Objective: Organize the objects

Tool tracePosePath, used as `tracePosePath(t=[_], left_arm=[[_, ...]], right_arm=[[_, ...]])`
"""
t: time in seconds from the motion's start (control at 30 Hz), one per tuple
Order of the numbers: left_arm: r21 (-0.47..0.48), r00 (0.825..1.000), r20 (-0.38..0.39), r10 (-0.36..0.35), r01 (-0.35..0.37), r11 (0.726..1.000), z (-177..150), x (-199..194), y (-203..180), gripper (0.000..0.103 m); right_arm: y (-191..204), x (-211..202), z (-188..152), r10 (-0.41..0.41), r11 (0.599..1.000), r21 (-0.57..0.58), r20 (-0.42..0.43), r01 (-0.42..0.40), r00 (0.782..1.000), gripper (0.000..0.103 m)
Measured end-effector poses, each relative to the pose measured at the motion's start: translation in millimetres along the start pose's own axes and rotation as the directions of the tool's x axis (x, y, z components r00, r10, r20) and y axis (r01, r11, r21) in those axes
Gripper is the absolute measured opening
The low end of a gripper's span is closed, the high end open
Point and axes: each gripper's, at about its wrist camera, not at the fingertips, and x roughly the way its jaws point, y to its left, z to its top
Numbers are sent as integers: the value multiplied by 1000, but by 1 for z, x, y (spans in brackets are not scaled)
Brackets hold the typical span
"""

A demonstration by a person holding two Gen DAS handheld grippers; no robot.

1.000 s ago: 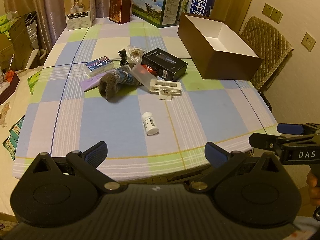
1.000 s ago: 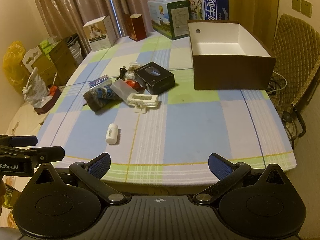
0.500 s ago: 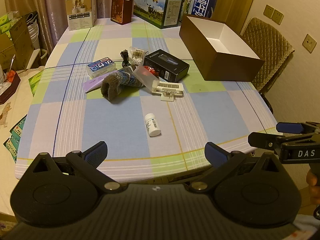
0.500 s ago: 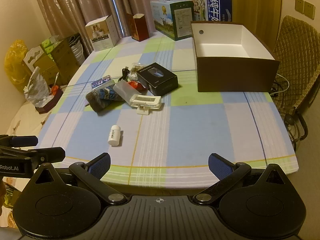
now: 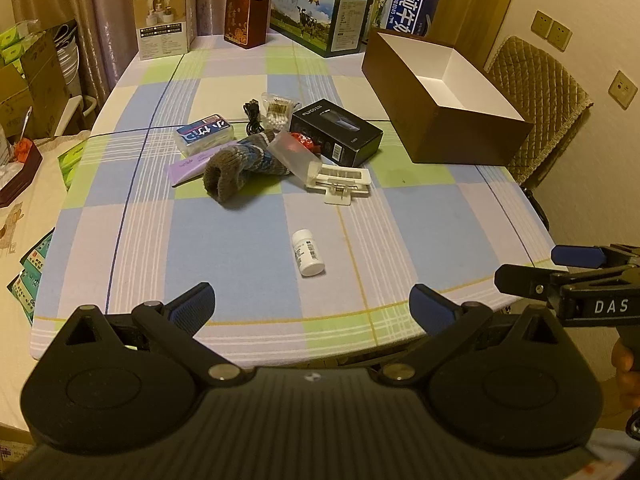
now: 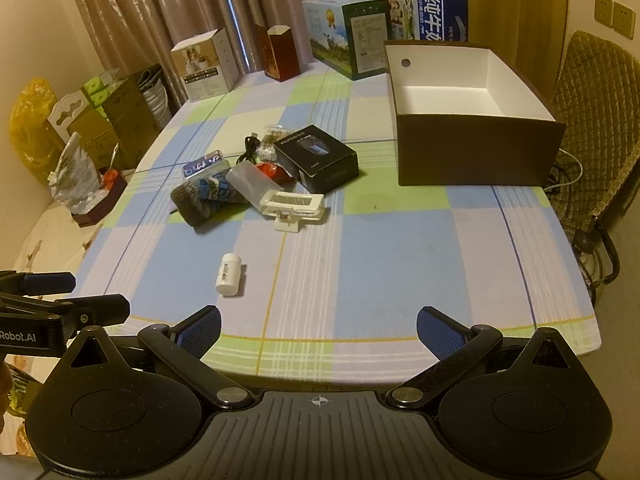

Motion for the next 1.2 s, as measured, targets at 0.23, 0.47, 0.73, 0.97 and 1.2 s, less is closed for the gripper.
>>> tracePosePath(t=[0.23, 0.47, 0.73, 0.97, 1.2], left_arm=[[-13, 1000, 2, 12, -12, 1000, 4, 3, -1, 102], [-29, 1000, -1, 25, -25, 999, 9, 10, -2, 102], [-39, 997, -25, 70, -71, 997, 15, 26, -4, 102], [-60, 992, -59, 115, -118, 991, 21, 50, -3, 102], [-75, 984, -104, 146, -155, 985, 26, 80, -1, 102]], right_arm=[[-4, 6, 9, 9, 1000, -9, -4, -9, 1000, 101], [-10, 14, 17, 21, 1000, -17, -7, -21, 1000, 101], [-24, 29, 26, 42, 999, -18, -19, -42, 999, 101], [-38, 44, 36, 56, 998, -29, -35, -57, 998, 101], [-53, 63, 49, 69, 997, -36, -46, -70, 997, 101]])
